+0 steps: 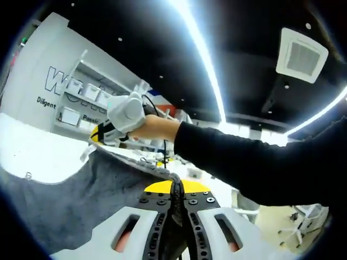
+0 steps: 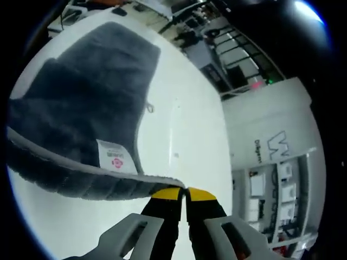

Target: Open the folded towel by lifting each exposed corner and separating the folded layers until the towel lies flat within the target outline without major curled edges

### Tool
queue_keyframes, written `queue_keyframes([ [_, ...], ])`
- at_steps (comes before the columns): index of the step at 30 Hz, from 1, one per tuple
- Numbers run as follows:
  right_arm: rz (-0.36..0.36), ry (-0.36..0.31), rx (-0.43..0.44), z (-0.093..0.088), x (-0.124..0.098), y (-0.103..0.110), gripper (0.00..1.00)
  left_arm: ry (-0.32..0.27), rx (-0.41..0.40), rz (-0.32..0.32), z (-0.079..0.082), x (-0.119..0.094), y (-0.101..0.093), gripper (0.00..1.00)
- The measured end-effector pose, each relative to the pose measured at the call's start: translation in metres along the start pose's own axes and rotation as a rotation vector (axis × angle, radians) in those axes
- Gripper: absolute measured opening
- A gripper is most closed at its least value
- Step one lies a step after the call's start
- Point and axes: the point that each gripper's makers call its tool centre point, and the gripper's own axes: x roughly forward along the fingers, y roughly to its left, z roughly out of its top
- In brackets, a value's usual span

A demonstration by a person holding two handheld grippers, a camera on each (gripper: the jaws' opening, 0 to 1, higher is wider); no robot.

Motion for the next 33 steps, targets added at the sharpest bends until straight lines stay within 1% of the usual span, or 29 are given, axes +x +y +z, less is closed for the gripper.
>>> queue_keyframes([
  [5,-0.010,-0.003,0.019,-0.004,-0.004,0.001,0.00,0.005,0.007,-0.010,-0.002,0.004,-0.002,0.02],
  [7,-0.012,0.008,0.036,-0.018,-0.005,0.002,0.00,0.019,0.025,-0.025,-0.006,0.007,-0.004,0.02],
  [10,-0.011,0.022,0.041,-0.026,-0.005,0.007,0.00,0.039,0.052,-0.026,-0.012,0.010,-0.004,0.01],
  [11,-0.011,0.026,0.045,-0.029,-0.005,0.008,0.00,0.057,0.073,-0.018,-0.019,0.012,-0.005,0.01],
  [12,-0.011,0.033,0.049,-0.032,-0.005,0.009,0.00,0.064,0.080,-0.018,-0.022,0.014,-0.007,0.01],
  [20,-0.009,0.047,0.069,-0.045,-0.007,0.018,0.00,0.085,0.065,-0.035,-0.032,0.015,-0.015,0.01],
  [24,-0.006,0.052,0.070,-0.050,-0.007,0.024,0.00,0.093,0.056,-0.044,-0.036,0.018,-0.019,0.01],
  [28,0.002,0.064,0.061,-0.055,-0.007,0.030,0.00,0.114,0.054,-0.053,-0.043,0.021,-0.021,0.01],
  [33,0.004,0.074,0.056,-0.061,-0.008,0.034,0.00,0.123,0.052,-0.056,-0.046,0.024,-0.023,0.01],
])
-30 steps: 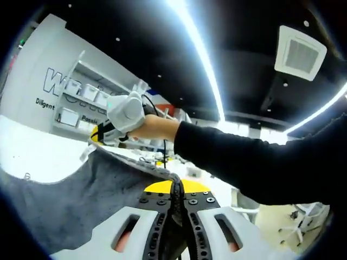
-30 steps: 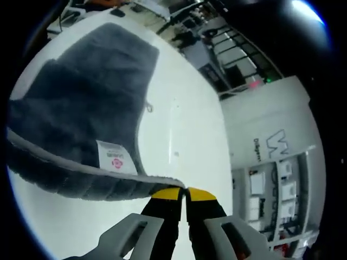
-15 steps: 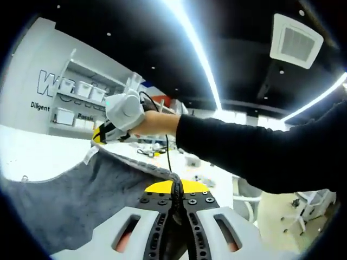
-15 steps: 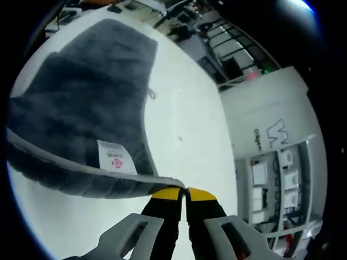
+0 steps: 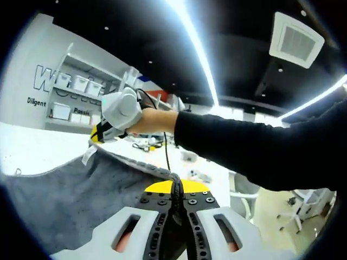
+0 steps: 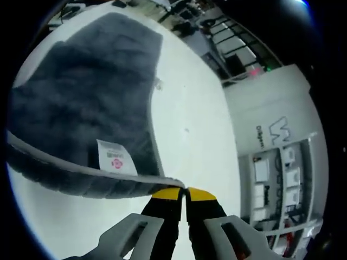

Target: Open the folded towel by lifting each exposed corner and separating the folded layers until the towel lies flat within the target outline without major curled edges

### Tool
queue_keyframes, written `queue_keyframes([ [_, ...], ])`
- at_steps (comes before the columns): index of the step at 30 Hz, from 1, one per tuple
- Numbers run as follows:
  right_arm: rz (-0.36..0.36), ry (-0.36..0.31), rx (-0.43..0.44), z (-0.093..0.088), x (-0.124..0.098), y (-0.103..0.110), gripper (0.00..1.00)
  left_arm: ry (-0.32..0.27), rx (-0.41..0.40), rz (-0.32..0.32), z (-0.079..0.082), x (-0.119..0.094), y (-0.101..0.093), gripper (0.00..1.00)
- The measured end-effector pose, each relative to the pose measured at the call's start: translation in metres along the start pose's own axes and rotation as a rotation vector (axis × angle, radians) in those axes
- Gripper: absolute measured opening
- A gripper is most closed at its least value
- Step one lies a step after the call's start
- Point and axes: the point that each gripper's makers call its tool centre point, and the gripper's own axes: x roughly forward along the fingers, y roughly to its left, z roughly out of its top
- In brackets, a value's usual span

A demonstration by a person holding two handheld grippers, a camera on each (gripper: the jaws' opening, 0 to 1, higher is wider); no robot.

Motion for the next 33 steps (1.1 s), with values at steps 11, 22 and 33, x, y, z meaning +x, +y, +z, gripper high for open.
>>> queue_keyframes([
  [11,0.000,0.002,0.014,-0.010,0.013,0.012,0.00,0.019,0.006,0.016,-0.008,0.008,0.006,0.01],
  [22,-0.029,0.014,0.025,-0.028,0.015,0.017,0.00,0.060,0.022,0.015,-0.029,0.026,0.006,0.01],
  [33,-0.059,0.009,0.019,-0.046,0.034,0.027,0.00,0.104,0.042,0.043,-0.054,0.041,0.012,0.01],
])
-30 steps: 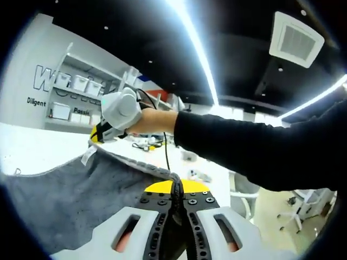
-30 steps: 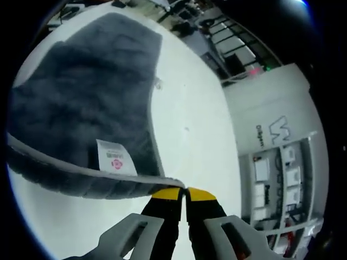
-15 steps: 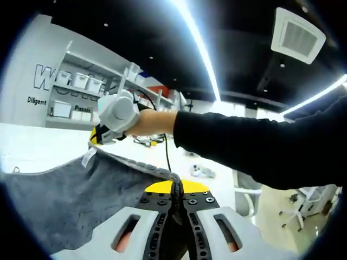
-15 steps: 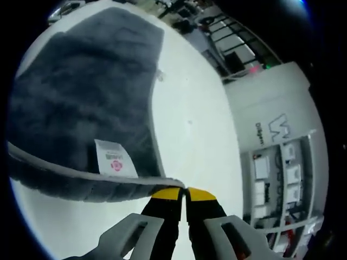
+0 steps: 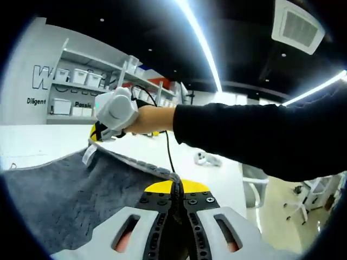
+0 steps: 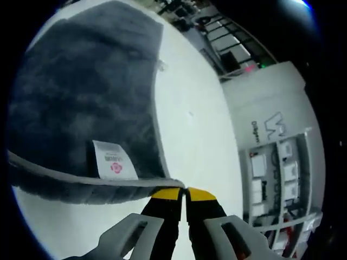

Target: Open the folded towel by lifting each exposed corner and separating the folded layers until the towel lies flat within the target outline without major curled edges

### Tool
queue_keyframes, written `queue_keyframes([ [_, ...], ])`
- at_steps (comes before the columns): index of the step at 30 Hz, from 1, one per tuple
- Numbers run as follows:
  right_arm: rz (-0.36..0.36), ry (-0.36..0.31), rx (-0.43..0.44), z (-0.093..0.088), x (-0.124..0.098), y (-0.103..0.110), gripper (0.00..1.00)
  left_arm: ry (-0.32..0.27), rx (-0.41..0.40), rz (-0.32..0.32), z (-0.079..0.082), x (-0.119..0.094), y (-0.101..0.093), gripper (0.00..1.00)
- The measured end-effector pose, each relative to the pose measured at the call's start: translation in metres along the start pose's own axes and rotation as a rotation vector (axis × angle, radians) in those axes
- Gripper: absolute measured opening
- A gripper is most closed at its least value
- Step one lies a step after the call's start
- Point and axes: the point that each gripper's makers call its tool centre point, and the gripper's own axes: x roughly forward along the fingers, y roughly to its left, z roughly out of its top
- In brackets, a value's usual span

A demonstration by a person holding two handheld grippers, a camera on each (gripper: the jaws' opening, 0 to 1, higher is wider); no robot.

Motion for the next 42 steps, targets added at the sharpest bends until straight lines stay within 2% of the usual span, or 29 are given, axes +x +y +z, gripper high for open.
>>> queue_keyframes([
  [8,0.009,-0.004,0.002,-0.003,0.012,0.006,0.00,0.019,0.006,0.014,-0.006,0.012,0.002,0.01],
  [21,-0.006,0.004,0.001,-0.016,0.019,0.011,0.00,0.065,0.035,0.013,-0.025,0.026,0.003,0.01],
  [30,-0.011,0.005,-0.013,-0.022,0.025,0.013,0.00,0.079,0.049,0.015,-0.031,0.036,0.003,0.01],
  [42,0.005,0.015,0.007,-0.032,0.033,0.023,0.00,0.145,0.073,0.008,-0.049,0.044,0.004,0.01],
])
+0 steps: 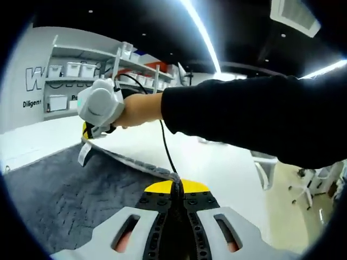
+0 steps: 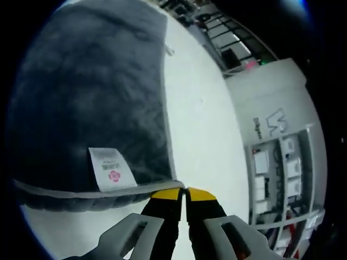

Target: Open the folded towel by lifting each exposed corner and separating the folded layers until the towel lies flat within the target outline without major curled edges

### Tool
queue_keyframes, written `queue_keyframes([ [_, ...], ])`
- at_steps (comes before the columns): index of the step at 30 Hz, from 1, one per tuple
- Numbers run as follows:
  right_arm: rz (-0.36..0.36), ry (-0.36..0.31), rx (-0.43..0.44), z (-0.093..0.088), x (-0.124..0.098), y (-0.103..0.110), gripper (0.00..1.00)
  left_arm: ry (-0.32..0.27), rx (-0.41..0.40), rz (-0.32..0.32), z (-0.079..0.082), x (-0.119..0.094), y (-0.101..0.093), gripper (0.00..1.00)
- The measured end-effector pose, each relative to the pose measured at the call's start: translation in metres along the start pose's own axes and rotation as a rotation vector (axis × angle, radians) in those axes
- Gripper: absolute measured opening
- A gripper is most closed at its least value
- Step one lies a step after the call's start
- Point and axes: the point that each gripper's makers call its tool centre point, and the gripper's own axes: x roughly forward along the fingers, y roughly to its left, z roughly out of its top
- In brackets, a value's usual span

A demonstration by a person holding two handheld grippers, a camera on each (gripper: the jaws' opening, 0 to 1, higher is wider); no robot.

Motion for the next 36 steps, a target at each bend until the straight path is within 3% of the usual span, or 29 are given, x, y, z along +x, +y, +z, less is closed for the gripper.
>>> queue_keyframes([
  [9,0.004,0.004,0.000,-0.008,0.008,0.004,0.00,0.040,0.067,-0.001,-0.012,0.009,-0.004,0.01],
  [29,0.005,0.005,0.037,-0.021,0.011,0.019,0.00,0.106,0.067,-0.015,-0.031,0.016,-0.008,0.02],
  [31,-0.016,0.035,0.035,-0.030,0.011,0.018,0.00,0.128,0.064,-0.044,-0.036,0.017,-0.016,0.02],
  [34,-0.008,0.032,0.061,-0.035,0.010,0.020,0.00,0.120,0.111,-0.029,-0.036,0.018,-0.019,0.02],
  [36,-0.019,0.039,0.070,-0.038,0.008,0.020,0.00,0.125,0.102,-0.033,-0.037,0.018,-0.018,0.02],
])
